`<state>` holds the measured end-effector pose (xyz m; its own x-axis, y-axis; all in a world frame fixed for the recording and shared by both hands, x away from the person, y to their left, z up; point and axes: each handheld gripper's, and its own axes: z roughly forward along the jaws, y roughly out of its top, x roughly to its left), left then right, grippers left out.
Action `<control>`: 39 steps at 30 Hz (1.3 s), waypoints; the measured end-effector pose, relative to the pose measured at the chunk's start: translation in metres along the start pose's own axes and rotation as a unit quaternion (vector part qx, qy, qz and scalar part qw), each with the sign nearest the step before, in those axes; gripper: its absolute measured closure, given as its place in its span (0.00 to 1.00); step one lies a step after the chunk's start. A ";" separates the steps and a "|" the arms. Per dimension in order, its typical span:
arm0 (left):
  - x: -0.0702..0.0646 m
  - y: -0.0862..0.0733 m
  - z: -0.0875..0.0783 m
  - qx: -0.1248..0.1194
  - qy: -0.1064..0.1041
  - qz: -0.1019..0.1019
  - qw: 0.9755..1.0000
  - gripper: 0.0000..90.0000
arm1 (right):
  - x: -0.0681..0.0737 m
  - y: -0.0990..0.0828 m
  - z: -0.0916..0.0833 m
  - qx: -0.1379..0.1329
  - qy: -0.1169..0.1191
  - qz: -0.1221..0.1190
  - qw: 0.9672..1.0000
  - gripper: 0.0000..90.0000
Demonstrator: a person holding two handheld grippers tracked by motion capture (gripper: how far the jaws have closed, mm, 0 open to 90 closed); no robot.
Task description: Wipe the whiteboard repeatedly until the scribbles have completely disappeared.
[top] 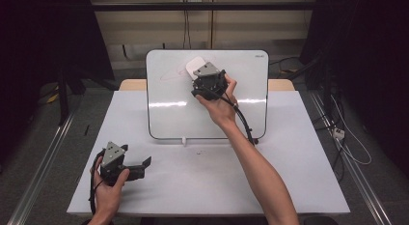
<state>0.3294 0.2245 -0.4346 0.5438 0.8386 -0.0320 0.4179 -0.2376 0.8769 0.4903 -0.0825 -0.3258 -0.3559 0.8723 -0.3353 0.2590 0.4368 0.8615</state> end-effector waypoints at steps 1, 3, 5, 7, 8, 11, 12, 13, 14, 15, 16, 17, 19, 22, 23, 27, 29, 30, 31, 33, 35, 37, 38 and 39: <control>0.000 0.000 0.000 0.002 0.001 0.001 1.000 0.05 | -0.003 0.000 -0.001 -0.002 -0.001 0.006 1.000 0.35; 0.000 0.000 0.000 0.004 0.000 -0.001 1.000 0.05 | -0.010 -0.001 -0.002 -0.001 -0.008 0.010 1.000 0.35; 0.000 0.000 0.000 0.002 0.000 -0.001 1.000 0.05 | -0.019 -0.002 -0.003 0.000 -0.015 0.018 1.000 0.35; 0.000 0.000 -0.001 0.002 0.002 0.000 1.000 0.05 | -0.030 -0.004 -0.006 0.000 -0.022 0.025 0.999 0.35; 0.000 -0.001 -0.001 0.002 0.003 -0.003 1.000 0.05 | -0.035 -0.004 -0.007 0.001 -0.027 0.031 0.999 0.35; 0.001 -0.001 -0.001 0.001 0.002 -0.004 1.000 0.05 | -0.053 -0.008 -0.011 0.005 -0.044 0.044 0.998 0.35; 0.001 -0.001 -0.001 0.002 0.003 -0.002 1.000 0.05 | -0.058 -0.010 -0.013 0.007 -0.045 0.047 0.998 0.35; 0.001 -0.001 0.000 0.003 0.003 -0.001 1.000 0.05 | -0.061 -0.011 -0.014 0.008 -0.048 0.047 0.998 0.35; 0.000 0.000 0.000 0.003 0.002 -0.002 1.000 0.05 | -0.062 -0.013 -0.016 0.006 -0.047 0.047 0.998 0.35; 0.000 0.000 0.000 0.004 0.003 0.000 1.000 0.05 | -0.061 -0.013 -0.017 0.006 -0.049 0.046 0.998 0.35; 0.000 0.000 0.000 0.003 0.002 0.000 1.000 0.05 | -0.059 -0.014 -0.017 0.005 -0.054 0.045 0.998 0.35; -0.001 0.000 0.000 0.002 0.002 -0.001 1.000 0.05 | -0.058 -0.015 -0.018 0.006 -0.055 0.047 0.997 0.35; -0.001 0.000 0.000 0.001 0.003 0.000 1.000 0.05 | -0.054 -0.019 -0.017 0.008 -0.050 0.048 0.998 0.35; 0.000 0.000 0.000 0.005 0.004 0.001 1.000 0.05 | -0.045 -0.025 -0.018 0.009 -0.046 0.040 0.998 0.35; 0.000 0.000 0.000 0.004 0.003 -0.001 1.000 0.05 | -0.041 -0.026 -0.019 0.010 -0.043 0.038 0.998 0.35; -0.001 0.000 0.000 0.003 0.003 0.002 1.000 0.05 | -0.022 -0.031 -0.018 0.010 -0.025 0.020 0.999 0.35; -0.001 0.000 0.001 0.004 0.002 0.002 1.000 0.05 | -0.012 -0.031 -0.017 0.011 -0.017 0.009 1.000 0.35; -0.001 0.000 0.001 0.004 0.001 0.001 1.000 0.05 | -0.006 -0.031 -0.016 0.011 -0.014 0.001 1.000 0.35; -0.001 0.000 0.001 0.004 0.001 0.001 1.000 0.05 | -0.001 -0.030 -0.016 0.011 -0.012 -0.003 1.000 0.35; -0.001 0.000 0.001 0.004 0.001 0.001 1.000 0.05 | 0.008 -0.029 -0.014 0.011 -0.007 -0.010 1.000 0.35; -0.001 0.000 0.001 0.004 0.001 0.003 1.000 0.05 | 0.017 -0.027 -0.012 0.010 -0.002 -0.016 1.000 0.35; -0.001 0.000 0.001 0.003 0.001 0.003 1.000 0.05 | 0.026 -0.026 -0.010 0.010 0.005 -0.022 1.000 0.35; -0.001 0.000 0.001 0.004 0.001 0.002 1.000 0.05 | 0.030 -0.025 -0.009 0.009 0.007 -0.025 1.000 0.35; -0.001 0.000 0.001 0.003 0.000 0.002 1.000 0.05 | 0.035 -0.025 -0.008 0.009 0.010 -0.030 0.999 0.35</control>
<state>0.3297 0.2232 -0.4348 0.5446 0.8382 -0.0285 0.4204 -0.2434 0.8741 0.4641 -0.0647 -0.3554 -0.3892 0.8398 -0.3785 0.2523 0.4924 0.8330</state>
